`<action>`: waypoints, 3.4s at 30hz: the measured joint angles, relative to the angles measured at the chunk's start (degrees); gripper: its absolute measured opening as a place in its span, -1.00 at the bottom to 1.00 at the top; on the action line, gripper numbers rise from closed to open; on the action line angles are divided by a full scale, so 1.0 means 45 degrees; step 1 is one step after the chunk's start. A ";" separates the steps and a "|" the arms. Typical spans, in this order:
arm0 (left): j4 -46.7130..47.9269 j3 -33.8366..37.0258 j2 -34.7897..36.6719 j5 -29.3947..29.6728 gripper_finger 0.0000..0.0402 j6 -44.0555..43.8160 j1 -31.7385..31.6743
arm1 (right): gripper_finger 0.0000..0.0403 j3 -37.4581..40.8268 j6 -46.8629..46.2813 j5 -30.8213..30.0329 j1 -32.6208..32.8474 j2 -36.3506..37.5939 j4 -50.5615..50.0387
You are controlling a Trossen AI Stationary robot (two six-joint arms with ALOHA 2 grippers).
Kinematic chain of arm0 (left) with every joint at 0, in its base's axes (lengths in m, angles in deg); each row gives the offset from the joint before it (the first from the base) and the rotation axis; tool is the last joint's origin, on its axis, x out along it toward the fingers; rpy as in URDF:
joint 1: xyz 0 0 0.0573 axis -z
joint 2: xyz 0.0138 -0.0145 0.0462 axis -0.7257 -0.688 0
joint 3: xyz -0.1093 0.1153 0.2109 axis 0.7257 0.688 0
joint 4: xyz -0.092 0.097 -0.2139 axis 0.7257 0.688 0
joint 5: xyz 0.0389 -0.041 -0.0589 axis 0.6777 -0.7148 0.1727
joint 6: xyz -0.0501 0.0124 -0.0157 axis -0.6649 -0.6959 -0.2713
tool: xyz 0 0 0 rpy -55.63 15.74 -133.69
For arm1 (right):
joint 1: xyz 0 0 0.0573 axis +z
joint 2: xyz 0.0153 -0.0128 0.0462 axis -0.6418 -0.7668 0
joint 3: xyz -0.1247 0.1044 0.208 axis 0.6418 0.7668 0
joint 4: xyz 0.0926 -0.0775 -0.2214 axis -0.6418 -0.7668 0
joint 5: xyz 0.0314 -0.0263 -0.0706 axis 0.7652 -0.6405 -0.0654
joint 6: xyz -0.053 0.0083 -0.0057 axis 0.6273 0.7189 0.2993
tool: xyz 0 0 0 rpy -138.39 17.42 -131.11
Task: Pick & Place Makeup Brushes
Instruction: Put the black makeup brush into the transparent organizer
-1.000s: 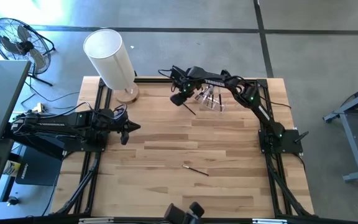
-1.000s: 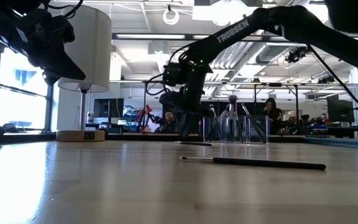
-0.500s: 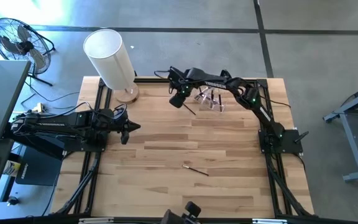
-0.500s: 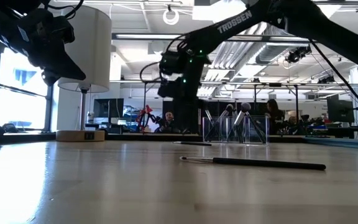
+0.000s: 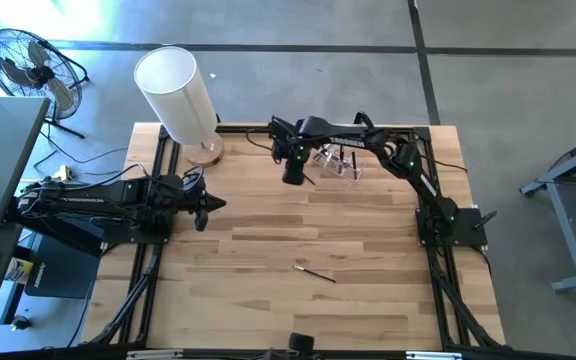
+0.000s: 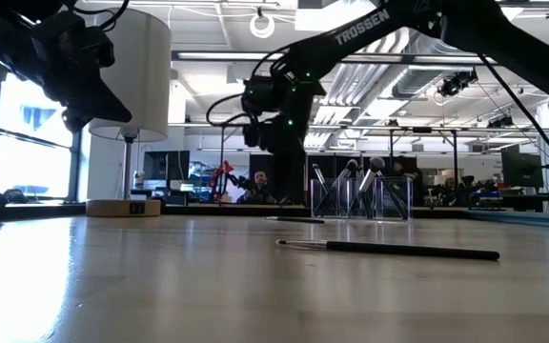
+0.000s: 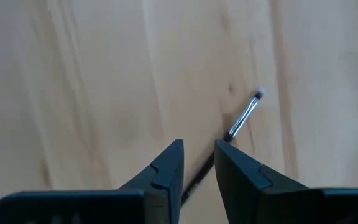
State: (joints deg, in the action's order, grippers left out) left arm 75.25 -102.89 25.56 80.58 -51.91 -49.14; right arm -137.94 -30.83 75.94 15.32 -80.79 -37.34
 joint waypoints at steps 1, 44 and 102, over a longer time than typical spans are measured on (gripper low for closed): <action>0.0000 0.0001 -0.0004 -0.0002 -1.00 -0.0176 0.0000 | -0.59 0.0134 0.0230 0.0005 -0.0044 -0.0005 0.0000; -0.0010 0.0000 -0.0010 0.0481 -1.00 -0.1904 0.0000 | -0.59 0.1414 0.1039 0.0480 0.0259 -0.0031 -0.1265; 0.0028 0.0005 -0.0015 0.0482 -1.00 -0.0494 0.0001 | -1.00 0.1972 -0.4200 0.2112 0.3280 -0.0015 -0.4334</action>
State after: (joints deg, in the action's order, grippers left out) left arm 75.38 -102.87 25.50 82.75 -54.14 -49.13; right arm -129.07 -49.72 85.44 30.08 -80.85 -56.84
